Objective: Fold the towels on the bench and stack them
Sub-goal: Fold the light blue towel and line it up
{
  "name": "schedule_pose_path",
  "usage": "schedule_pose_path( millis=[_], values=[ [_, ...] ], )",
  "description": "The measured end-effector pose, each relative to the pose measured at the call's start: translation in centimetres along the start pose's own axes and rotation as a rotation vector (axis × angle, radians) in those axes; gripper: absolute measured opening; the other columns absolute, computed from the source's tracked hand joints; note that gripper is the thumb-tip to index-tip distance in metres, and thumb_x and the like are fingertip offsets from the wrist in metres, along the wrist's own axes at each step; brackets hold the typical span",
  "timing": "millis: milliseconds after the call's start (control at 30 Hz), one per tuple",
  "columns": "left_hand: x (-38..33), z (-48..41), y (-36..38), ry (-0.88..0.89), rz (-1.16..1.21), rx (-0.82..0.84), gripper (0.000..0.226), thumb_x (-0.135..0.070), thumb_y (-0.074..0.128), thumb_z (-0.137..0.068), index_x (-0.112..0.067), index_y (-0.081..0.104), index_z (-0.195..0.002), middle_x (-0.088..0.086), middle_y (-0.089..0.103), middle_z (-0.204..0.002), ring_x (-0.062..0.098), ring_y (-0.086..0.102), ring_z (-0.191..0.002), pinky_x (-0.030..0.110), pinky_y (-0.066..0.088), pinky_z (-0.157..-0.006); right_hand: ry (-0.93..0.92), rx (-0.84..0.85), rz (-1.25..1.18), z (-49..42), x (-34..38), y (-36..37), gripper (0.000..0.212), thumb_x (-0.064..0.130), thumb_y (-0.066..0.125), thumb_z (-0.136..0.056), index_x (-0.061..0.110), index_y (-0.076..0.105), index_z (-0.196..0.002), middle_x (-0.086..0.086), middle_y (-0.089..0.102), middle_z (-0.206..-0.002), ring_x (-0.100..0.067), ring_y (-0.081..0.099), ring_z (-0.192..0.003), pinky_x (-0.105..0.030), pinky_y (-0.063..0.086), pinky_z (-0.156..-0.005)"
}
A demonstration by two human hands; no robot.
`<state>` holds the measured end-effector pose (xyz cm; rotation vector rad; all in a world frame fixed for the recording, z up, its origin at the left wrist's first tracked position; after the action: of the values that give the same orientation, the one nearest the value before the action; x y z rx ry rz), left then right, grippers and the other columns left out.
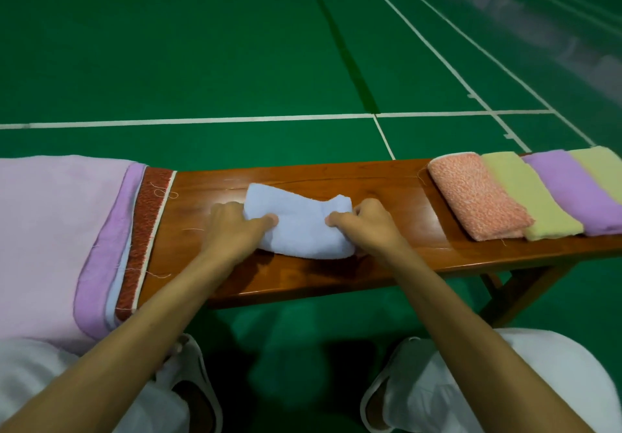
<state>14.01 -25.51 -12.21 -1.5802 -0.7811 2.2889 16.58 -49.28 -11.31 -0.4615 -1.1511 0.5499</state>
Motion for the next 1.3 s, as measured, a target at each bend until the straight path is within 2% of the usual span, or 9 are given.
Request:
schedule_pose_path(
  millis=[267,333,400,633,733,867,967,1100,1300],
  values=[
    [-4.5,-2.8,5.3,-0.199,0.486,0.305,0.046,-0.018,0.080,-0.087,-0.009,0.063,-0.129,0.006,0.069,-0.125,0.026,0.066,-0.113,0.037,0.058,-0.079,0.016,-0.125,-0.393,1.0,-2.9,-5.3,0.026,0.013,0.073,-0.083,0.009,0.056,-0.064,0.000,0.058,-0.064,-0.016,0.056,-0.063,-0.024,0.040,-0.047],
    [-6.3,-3.1,7.4,-0.206,0.552,0.348,0.044,-0.015,0.080,-0.086,-0.008,0.064,-0.127,0.006,0.070,-0.124,0.024,0.067,-0.113,0.036,0.059,-0.082,0.005,-0.147,-0.516,1.2,-3.6,-7.3,0.009,0.011,0.074,-0.081,0.004,0.070,-0.084,-0.006,0.073,-0.082,-0.018,0.067,-0.075,-0.025,0.051,-0.047],
    [-8.2,-3.7,9.8,-0.193,0.598,0.362,0.048,-0.013,0.081,-0.084,-0.005,0.063,-0.129,0.010,0.071,-0.126,0.023,0.068,-0.111,0.036,0.060,-0.088,0.022,-0.180,-0.526,1.1,-4.7,-9.3,0.036,0.018,0.078,-0.078,0.004,0.066,-0.108,-0.008,0.072,-0.100,-0.021,0.068,-0.087,-0.030,0.057,-0.051],
    [-16.1,-6.8,16.6,-0.035,0.676,0.304,0.061,-0.017,0.089,-0.075,-0.009,0.060,-0.128,0.010,0.070,-0.113,0.021,0.068,-0.081,0.022,0.052,-0.052,0.011,-0.273,-0.495,1.3,-8.4,-14.8,0.017,0.021,0.067,-0.094,0.004,0.066,-0.096,-0.010,0.072,-0.085,-0.025,0.071,-0.061,-0.033,0.057,-0.052],
    [-16.9,-7.7,19.2,0.090,0.371,0.234,0.066,-0.036,0.091,-0.075,-0.016,0.055,-0.127,0.012,0.063,-0.128,0.027,0.066,-0.109,0.035,0.056,-0.084,0.085,-0.201,-0.417,1.5,-9.8,-15.5,0.025,0.027,0.059,-0.101,0.010,0.057,-0.118,-0.016,0.075,-0.092,-0.036,0.072,-0.055,-0.032,0.056,-0.047],
    [-18.0,-4.9,20.1,0.497,-0.208,-0.002,0.072,-0.052,0.072,-0.089,-0.015,0.045,-0.145,0.010,0.047,-0.143,0.030,0.045,-0.132,0.040,0.037,-0.108,-0.031,-0.408,-0.043,2.2,-10.5,-19.9,0.018,0.034,0.063,-0.097,0.017,0.068,-0.091,-0.004,0.075,-0.066,-0.027,0.070,-0.051,-0.037,0.058,-0.060],
    [-18.4,-1.7,21.5,0.708,-0.343,0.085,0.072,-0.061,0.055,-0.097,-0.023,0.039,-0.155,0.008,0.036,-0.161,0.030,0.030,-0.148,0.042,0.024,-0.120,-0.243,-0.703,0.266,1.5,-9.1,-23.4,0.025,0.043,0.062,-0.096,0.021,0.072,-0.103,-0.002,0.078,-0.096,-0.028,0.072,-0.088,-0.044,0.056,-0.084],
    [-16.8,-0.6,24.8,0.826,-0.674,0.238,0.089,-0.081,0.019,-0.086,-0.037,0.016,-0.163,0.001,0.000,-0.174,0.026,-0.010,-0.159,0.052,-0.003,-0.127,-0.419,-0.283,0.574,-4.3,-9.1,-20.3,0.078,0.063,0.036,-0.093,0.025,0.029,-0.161,-0.007,0.028,-0.167,-0.029,0.023,-0.154,-0.053,0.024,-0.122],
    [-15.7,-0.3,25.0,0.945,-0.747,0.177,0.092,-0.082,0.010,-0.084,-0.037,0.014,-0.164,0.002,0.001,-0.174,0.028,-0.008,-0.159,0.057,-0.003,-0.127,-0.410,-0.163,0.726,-6.8,-12.6,-17.3,0.082,0.075,0.012,-0.091,0.037,0.004,-0.164,0.006,-0.004,-0.173,-0.016,-0.004,-0.159,-0.052,0.005,-0.127]
  ],
)
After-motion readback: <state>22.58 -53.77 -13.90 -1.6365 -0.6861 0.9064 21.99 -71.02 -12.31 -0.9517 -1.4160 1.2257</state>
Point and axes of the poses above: each hand's wrist, its own z-axis away from the middle knuckle, its own y-axis out of the palm, x = y × z, the point moved 6 cm from there along -z, towards the middle knuckle
